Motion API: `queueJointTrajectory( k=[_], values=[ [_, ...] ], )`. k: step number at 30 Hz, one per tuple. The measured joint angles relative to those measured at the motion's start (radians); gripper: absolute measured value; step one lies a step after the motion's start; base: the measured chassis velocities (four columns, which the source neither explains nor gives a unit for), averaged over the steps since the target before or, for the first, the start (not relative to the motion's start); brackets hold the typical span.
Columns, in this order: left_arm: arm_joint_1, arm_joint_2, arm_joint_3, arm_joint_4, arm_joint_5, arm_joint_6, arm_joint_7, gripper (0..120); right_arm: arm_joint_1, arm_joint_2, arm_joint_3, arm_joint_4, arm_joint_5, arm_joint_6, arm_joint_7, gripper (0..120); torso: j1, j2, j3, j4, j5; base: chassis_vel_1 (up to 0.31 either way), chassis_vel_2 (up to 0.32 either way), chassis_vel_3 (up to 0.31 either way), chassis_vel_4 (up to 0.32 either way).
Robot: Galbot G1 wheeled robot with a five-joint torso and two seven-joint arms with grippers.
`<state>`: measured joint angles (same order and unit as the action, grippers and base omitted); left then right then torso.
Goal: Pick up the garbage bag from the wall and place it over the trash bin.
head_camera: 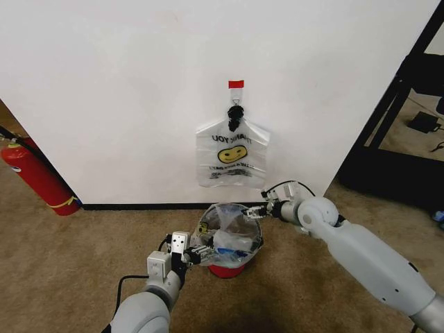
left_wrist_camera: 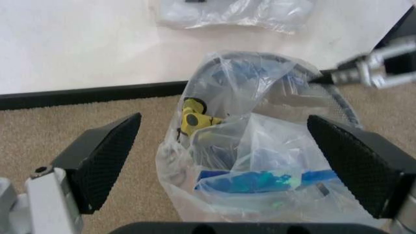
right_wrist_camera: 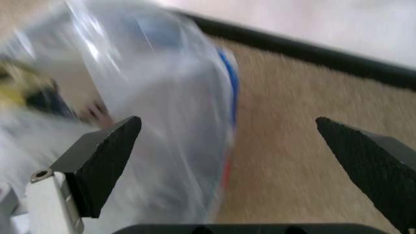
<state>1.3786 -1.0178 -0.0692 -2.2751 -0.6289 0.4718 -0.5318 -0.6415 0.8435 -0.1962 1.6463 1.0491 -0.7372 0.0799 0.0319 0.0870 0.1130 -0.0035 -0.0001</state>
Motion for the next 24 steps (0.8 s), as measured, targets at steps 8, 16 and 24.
queueJointTrajectory(
  k=[8,16,24],
  values=[
    [0.005,-0.020,0.005,0.007,0.006,0.005,0.002,100,-0.003,0.026,-0.031,-0.051,-0.032,0.001,-0.026,88,0.000,0.000,0.000,0.0005,0.0002,0.000,0.000,0.000,0.000],
    [0.024,-0.022,-0.002,0.000,0.008,0.006,0.002,100,0.029,0.074,-0.067,-0.114,-0.059,0.002,-0.023,61,0.000,0.000,0.000,0.0006,-0.0002,0.000,0.000,0.000,0.000],
    [0.028,-0.023,0.004,-0.002,0.009,0.007,0.002,100,0.011,0.089,-0.060,-0.110,-0.058,0.002,-0.006,30,0.000,0.000,0.000,0.0003,0.0000,0.000,0.000,0.000,0.000]
  ],
)
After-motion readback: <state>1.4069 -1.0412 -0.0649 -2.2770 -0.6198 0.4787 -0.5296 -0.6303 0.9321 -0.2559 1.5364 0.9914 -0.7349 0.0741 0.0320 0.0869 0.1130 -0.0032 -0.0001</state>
